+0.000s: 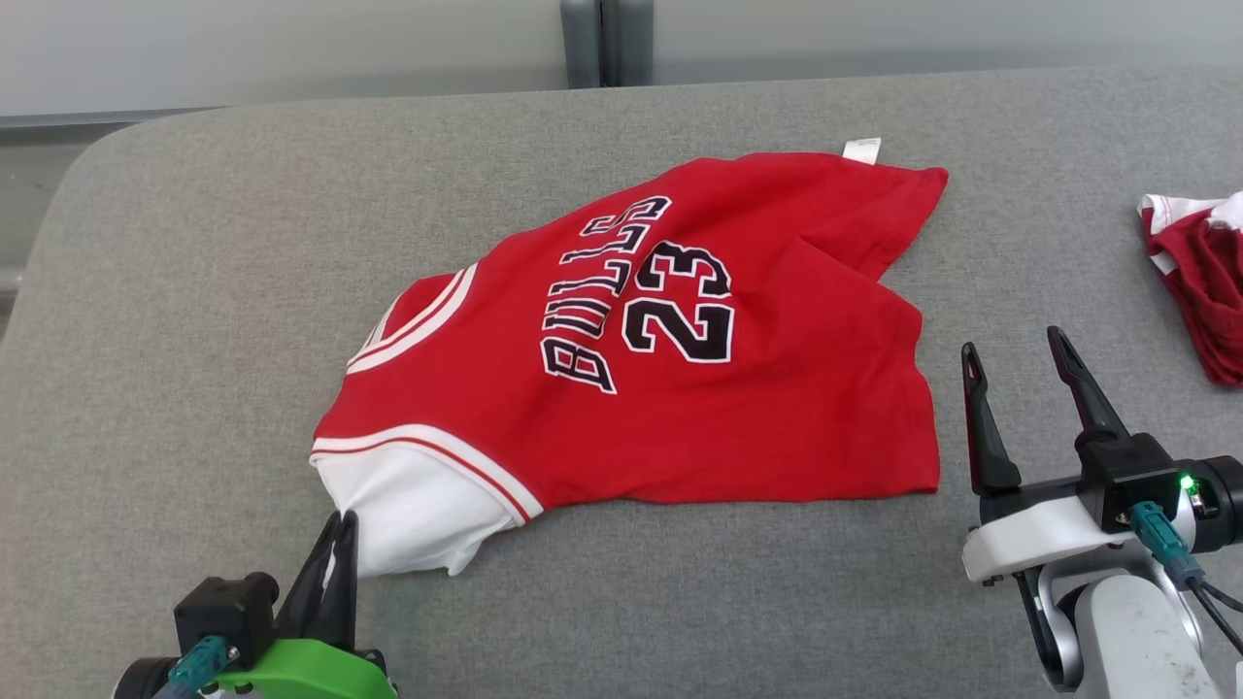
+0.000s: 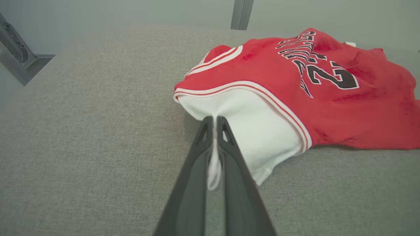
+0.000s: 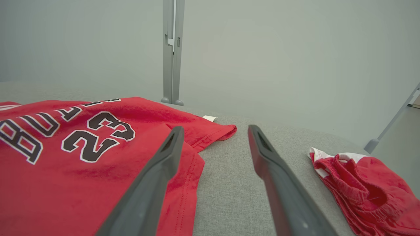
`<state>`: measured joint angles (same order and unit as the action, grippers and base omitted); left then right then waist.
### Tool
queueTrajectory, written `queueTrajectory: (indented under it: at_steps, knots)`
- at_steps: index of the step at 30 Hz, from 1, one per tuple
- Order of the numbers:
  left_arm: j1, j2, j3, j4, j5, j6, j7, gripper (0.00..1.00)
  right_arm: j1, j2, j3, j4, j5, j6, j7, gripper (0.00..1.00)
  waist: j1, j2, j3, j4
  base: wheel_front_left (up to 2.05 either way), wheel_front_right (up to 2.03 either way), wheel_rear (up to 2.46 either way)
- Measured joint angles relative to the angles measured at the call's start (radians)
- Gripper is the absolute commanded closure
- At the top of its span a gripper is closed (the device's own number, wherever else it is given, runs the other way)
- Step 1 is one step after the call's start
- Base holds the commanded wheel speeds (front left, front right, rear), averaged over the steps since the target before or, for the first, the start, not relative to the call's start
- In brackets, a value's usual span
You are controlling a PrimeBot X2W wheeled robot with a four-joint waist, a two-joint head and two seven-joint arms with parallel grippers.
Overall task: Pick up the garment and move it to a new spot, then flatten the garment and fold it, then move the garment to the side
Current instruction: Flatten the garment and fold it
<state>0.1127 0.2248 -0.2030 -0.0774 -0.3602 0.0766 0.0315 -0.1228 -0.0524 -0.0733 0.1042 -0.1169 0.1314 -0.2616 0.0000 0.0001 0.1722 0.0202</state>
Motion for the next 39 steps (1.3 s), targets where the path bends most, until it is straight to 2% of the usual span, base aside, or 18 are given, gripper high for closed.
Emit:
queueTrajectory:
  at_steps: [4,12,13,14,15,16,22,27,32,39]
  knots:
    - [-0.006,-0.005,0.011,0.063,-0.015,0.000,-0.010,1.00,-0.002,0.001,-0.006,0.015,0.000,0.000,0.000,0.00,0.0000,0.0000,0.003,-0.010,0.00,0.00,0.00]
    - [-0.074,-0.019,0.040,0.234,-0.035,-0.006,-0.077,1.00,-0.001,0.001,-0.079,0.028,-0.009,0.000,0.000,0.00,0.0000,0.0000,0.010,-0.045,0.00,0.00,0.00]
    - [-0.080,-0.021,0.041,0.252,-0.037,-0.006,-0.082,0.87,-0.001,0.001,-0.086,0.028,-0.010,0.000,0.000,0.00,0.0000,0.0000,0.010,-0.048,0.00,0.00,0.00]
    - [-0.086,-0.021,0.041,0.273,-0.037,-0.006,-0.086,0.71,0.001,0.001,-0.094,0.029,-0.010,0.000,0.000,0.00,0.0000,0.0000,0.009,-0.052,0.00,0.00,0.00]
    - [-0.090,-0.023,0.042,0.289,-0.037,-0.006,-0.096,0.21,0.003,0.001,-0.103,0.029,-0.010,0.000,0.000,0.00,0.0000,0.0000,0.008,-0.056,0.00,0.00,0.00]
    - [-0.093,-0.025,0.042,0.300,-0.040,-0.006,-0.105,0.00,0.006,0.001,-0.109,0.029,-0.010,0.000,0.000,0.00,0.0000,0.0000,0.007,-0.058,0.00,0.00,0.00]
    - [-0.112,-0.028,0.063,0.343,-0.044,0.003,-0.183,0.00,0.016,0.001,-0.119,0.030,-0.006,0.000,0.000,0.00,0.0000,0.0000,-0.014,-0.061,0.00,0.00,0.00]
    - [-0.129,-0.016,0.073,0.330,-0.044,0.009,-0.206,0.00,0.018,0.001,-0.097,0.035,0.010,0.000,0.000,0.00,0.0000,0.0000,-0.029,-0.054,0.00,0.00,0.00]
    - [-0.153,-0.002,0.069,0.322,-0.041,0.011,-0.185,0.00,0.018,0.002,-0.079,0.035,0.014,0.000,0.000,0.00,0.0000,0.0000,-0.034,-0.048,0.00,0.00,0.00]
    - [-0.253,0.026,0.020,0.419,-0.029,-0.036,-0.097,0.00,0.007,0.002,-0.049,0.035,0.018,0.000,0.000,0.00,0.0000,0.0000,-0.014,-0.050,0.00,0.00,0.00]
